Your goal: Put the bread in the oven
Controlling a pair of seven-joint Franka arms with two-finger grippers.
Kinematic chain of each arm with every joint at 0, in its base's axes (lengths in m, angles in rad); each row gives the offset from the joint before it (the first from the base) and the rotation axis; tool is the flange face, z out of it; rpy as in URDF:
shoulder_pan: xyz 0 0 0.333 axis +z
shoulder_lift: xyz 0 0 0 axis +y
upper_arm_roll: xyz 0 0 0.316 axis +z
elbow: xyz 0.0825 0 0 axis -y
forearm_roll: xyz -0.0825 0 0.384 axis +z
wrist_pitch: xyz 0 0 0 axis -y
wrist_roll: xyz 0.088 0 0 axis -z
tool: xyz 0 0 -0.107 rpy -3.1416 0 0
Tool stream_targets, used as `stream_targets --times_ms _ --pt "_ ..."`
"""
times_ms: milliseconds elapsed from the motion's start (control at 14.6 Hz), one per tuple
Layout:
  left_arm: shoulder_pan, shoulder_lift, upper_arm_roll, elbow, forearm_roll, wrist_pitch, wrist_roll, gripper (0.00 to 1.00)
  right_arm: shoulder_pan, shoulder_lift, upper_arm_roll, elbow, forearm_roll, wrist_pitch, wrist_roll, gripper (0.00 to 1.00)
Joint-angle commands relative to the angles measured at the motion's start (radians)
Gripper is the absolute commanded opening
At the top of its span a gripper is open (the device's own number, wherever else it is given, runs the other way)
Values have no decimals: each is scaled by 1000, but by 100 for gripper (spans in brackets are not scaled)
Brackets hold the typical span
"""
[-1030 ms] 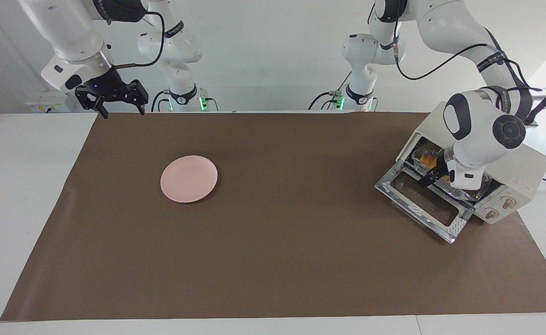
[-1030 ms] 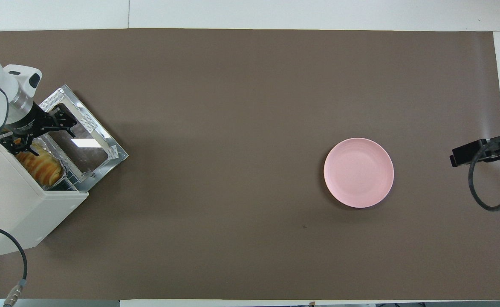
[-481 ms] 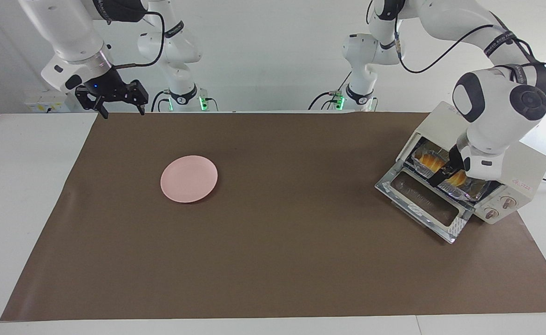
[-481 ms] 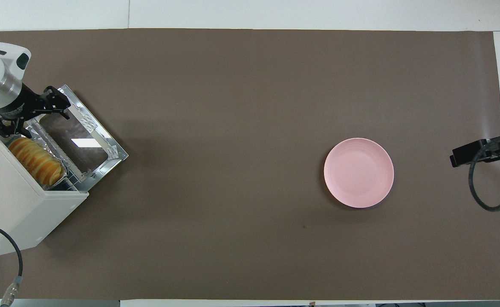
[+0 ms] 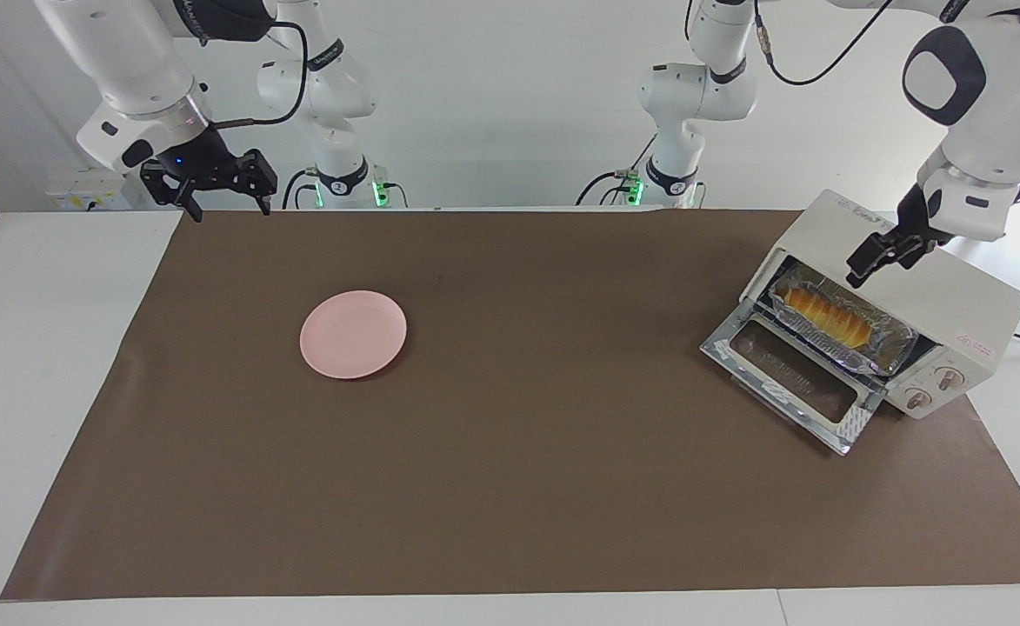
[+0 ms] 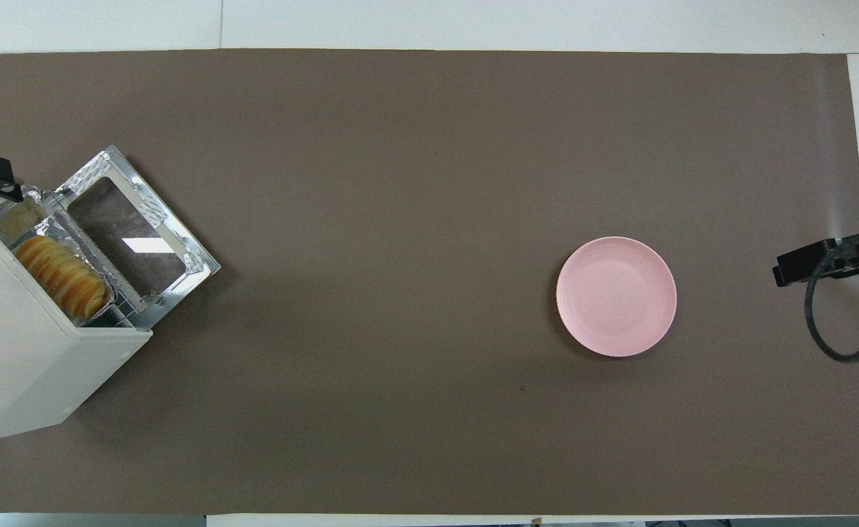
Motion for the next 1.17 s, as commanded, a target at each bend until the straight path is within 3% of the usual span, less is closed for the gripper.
stream_targets --times_ms 0,962,1099 --pt "20 -38 -4 -48 -4 -18 58 100 -18 -16 12 -19 -3 5 -21 100" --pt "36 -41 -4 -42 0 -16 54 100 -18 -16 12 -19 -3 5 -21 100" --pt "83 -34 -55 -34 -3 -15 55 100 -18 -16 12 -19 -3 5 -21 100"
